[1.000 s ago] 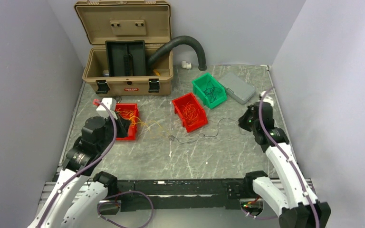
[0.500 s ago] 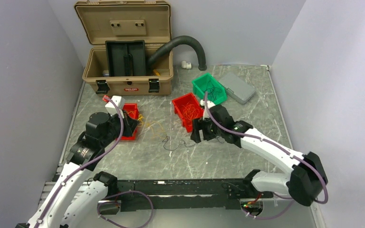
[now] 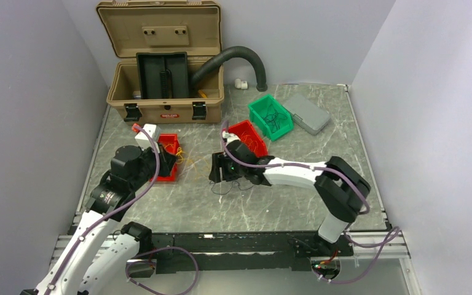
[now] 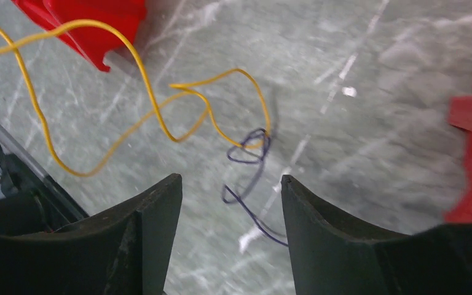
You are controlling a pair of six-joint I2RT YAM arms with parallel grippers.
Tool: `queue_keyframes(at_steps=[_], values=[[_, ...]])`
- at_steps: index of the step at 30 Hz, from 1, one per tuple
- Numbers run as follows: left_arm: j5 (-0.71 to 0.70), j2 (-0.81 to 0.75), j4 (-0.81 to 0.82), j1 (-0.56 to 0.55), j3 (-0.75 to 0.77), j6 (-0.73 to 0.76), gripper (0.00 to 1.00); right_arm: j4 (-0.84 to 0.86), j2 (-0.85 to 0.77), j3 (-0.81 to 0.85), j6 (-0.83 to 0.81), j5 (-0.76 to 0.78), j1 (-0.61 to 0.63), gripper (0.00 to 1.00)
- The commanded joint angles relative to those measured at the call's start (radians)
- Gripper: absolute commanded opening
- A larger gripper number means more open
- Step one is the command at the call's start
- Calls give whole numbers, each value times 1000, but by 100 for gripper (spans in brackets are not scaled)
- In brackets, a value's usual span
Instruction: Untangle the cables
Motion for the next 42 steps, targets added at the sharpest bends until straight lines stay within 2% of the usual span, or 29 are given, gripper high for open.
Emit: queue_keyframes(at_steps=[1, 4, 10, 12, 15, 16, 17, 26, 32, 37, 42], values=[[-32, -11, 7, 2, 28, 26, 0, 78, 71, 86, 135, 101, 29, 58], [-60, -16, -4, 2, 33, 34, 0, 45, 102, 98, 163, 126, 30, 50], [-84, -33, -6, 2, 29, 36, 0, 35, 105, 78, 175, 133, 28, 43], [-84, -34, -4, 2, 30, 37, 0, 41, 107, 70, 177, 121, 30, 30], [-84, -31, -12, 2, 33, 40, 0, 52, 91, 48, 184, 102, 30, 19], [-84, -30, -13, 2, 32, 40, 0, 47, 79, 39, 188, 101, 29, 4], [-84, -32, -15, 2, 30, 41, 0, 38, 59, 27, 190, 113, 30, 0], [-144, -42, -27, 2, 25, 38, 0, -108, -262, -157, 209, 268, -22, 0], [-301, -27, -105, 2, 59, 11, 0, -260, -496, -283, 235, 334, -134, 0], [-257, -31, -82, 2, 53, 14, 0, -336, -663, -355, 215, 348, -253, 0], [-209, -32, -61, 2, 44, 18, 0, -382, -699, -348, 180, 336, -290, 0]])
